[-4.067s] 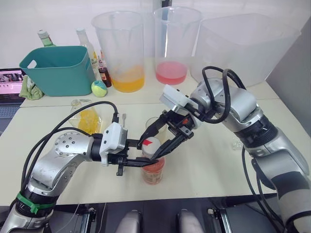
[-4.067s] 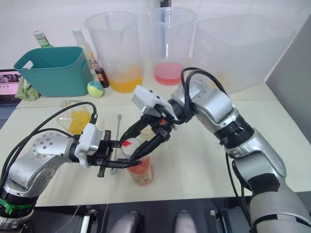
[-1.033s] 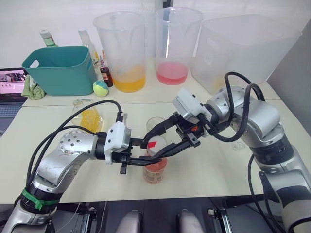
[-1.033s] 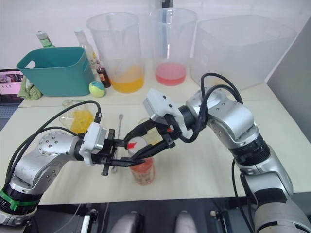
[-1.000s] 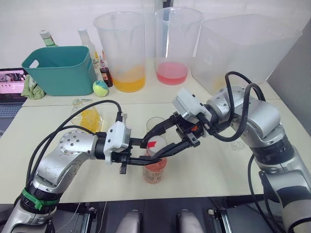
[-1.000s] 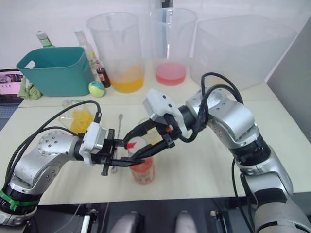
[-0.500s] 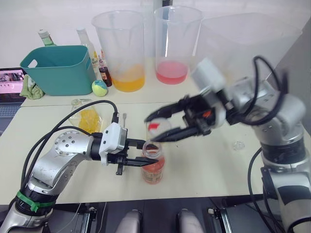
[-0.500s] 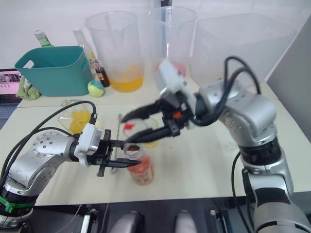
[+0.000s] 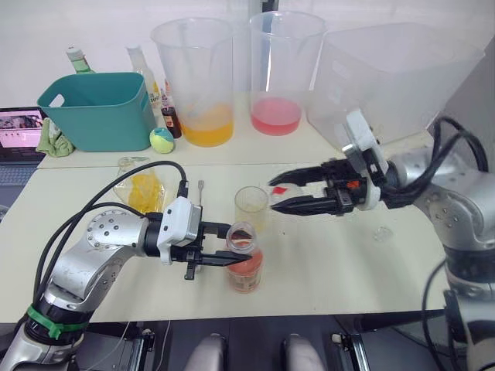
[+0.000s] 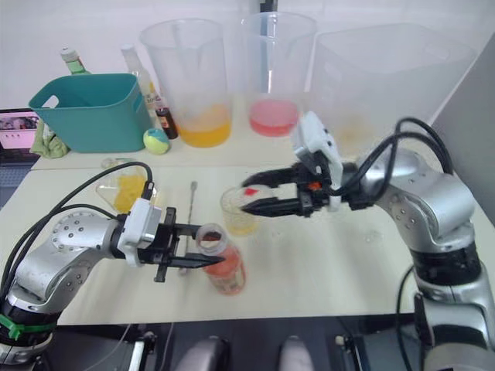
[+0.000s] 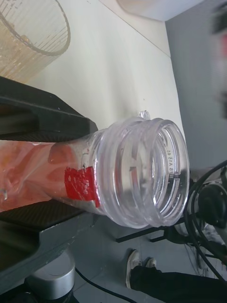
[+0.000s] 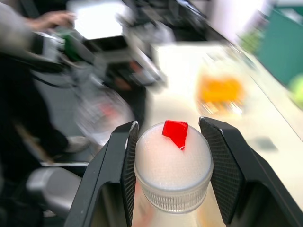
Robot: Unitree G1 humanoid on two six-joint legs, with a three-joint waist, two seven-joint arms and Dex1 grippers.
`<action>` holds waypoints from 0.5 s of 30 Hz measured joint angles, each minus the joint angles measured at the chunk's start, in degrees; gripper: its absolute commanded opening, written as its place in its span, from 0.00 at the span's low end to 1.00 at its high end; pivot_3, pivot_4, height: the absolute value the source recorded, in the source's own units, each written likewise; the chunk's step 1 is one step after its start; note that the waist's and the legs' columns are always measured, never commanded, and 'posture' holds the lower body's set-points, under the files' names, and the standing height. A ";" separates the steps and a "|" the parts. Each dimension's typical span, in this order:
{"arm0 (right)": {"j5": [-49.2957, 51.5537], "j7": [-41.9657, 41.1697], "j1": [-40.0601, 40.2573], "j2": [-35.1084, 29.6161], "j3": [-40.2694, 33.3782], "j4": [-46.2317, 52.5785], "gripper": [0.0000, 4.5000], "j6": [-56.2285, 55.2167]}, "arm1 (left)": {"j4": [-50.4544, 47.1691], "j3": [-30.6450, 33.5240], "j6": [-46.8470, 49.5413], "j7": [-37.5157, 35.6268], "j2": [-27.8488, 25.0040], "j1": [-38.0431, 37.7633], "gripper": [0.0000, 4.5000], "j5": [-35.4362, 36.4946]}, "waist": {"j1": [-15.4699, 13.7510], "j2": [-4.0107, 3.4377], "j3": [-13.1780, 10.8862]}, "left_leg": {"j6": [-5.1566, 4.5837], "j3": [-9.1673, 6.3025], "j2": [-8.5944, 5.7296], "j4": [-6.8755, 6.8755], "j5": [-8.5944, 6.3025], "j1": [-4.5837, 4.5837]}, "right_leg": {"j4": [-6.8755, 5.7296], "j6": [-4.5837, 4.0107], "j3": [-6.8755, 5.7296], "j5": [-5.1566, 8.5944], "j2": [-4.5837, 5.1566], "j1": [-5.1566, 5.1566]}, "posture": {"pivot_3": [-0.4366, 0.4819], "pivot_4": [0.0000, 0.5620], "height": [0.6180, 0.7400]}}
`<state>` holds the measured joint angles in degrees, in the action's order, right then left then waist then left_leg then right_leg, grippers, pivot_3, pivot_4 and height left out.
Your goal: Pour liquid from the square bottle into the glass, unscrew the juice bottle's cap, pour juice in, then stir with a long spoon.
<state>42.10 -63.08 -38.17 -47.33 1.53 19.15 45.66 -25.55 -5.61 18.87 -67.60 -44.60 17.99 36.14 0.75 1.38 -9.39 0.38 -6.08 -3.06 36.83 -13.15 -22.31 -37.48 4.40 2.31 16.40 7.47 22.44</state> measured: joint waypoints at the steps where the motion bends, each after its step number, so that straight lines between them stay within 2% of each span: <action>1: -1.51 1.53 4.68 -1.01 -1.76 0.02 0.38 -0.55 | 0.00 -0.04 -0.07 0.00 0.00 -0.04 0.28 -0.01 | -0.02 0.00 0.00 | -0.03 0.00 0.00 -0.01 -0.02 0.00 | 0.02 0.00 -0.01 0.00 0.00 -0.02 | 0.48 0.27 0.91; 4: -7.60 8.10 17.27 -1.63 -4.32 0.06 0.38 -2.49 | -0.03 0.30 -0.33 -0.01 -0.03 -0.50 0.28 -0.01 | 0.18 -0.02 0.01 | -0.07 0.08 0.00 0.00 -0.04 0.02 | 0.02 0.00 0.07 0.00 0.00 -0.01 | 0.48 0.27 0.91; 6: -9.84 12.06 21.78 -0.43 -5.05 0.29 0.38 -3.04 | 0.07 0.51 -0.40 -0.01 -0.05 -0.65 0.28 -0.03 | 0.64 -0.08 0.03 | -0.08 0.15 0.02 -0.01 -0.04 0.08 | -0.01 0.00 0.13 0.00 0.00 -0.01 | 0.48 0.27 0.91; 9: -11.98 19.83 29.27 6.88 -8.87 1.63 0.38 -6.54 | 0.04 0.78 -0.71 0.07 -0.05 -0.81 0.28 -0.07 | 0.44 -0.09 0.04 | -0.08 0.10 0.08 -0.01 -0.04 0.19 | 0.02 0.01 0.10 0.01 -0.10 -0.20 | 0.48 0.27 0.91; 11: -14.64 22.97 33.81 9.50 -8.77 0.86 0.38 -8.61 | -0.01 0.92 -1.24 0.16 -0.05 -0.96 0.28 -0.06 | 0.12 -0.11 0.05 | -0.08 0.13 0.04 0.02 -0.04 0.15 | 0.08 0.01 0.12 0.01 -0.07 -0.21 | 0.48 0.27 0.91; 15: -19.70 27.24 38.02 14.18 -8.67 -3.83 0.38 -15.48 | 0.12 1.08 -1.21 0.46 -0.07 -0.63 0.28 -0.07 | 0.25 -0.14 0.07 | -0.08 0.12 0.06 -0.01 -0.04 0.19 | 0.17 0.01 0.10 0.01 -0.08 -0.24 | 0.48 0.27 0.91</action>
<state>22.40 -35.85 -0.15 -33.15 -7.13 15.32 30.18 -25.43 -4.54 17.65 -67.14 -44.68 17.36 36.07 1.00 1.25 -9.32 0.31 -5.96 -3.00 36.82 -13.19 -22.13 -37.31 4.40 2.42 16.41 7.39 22.21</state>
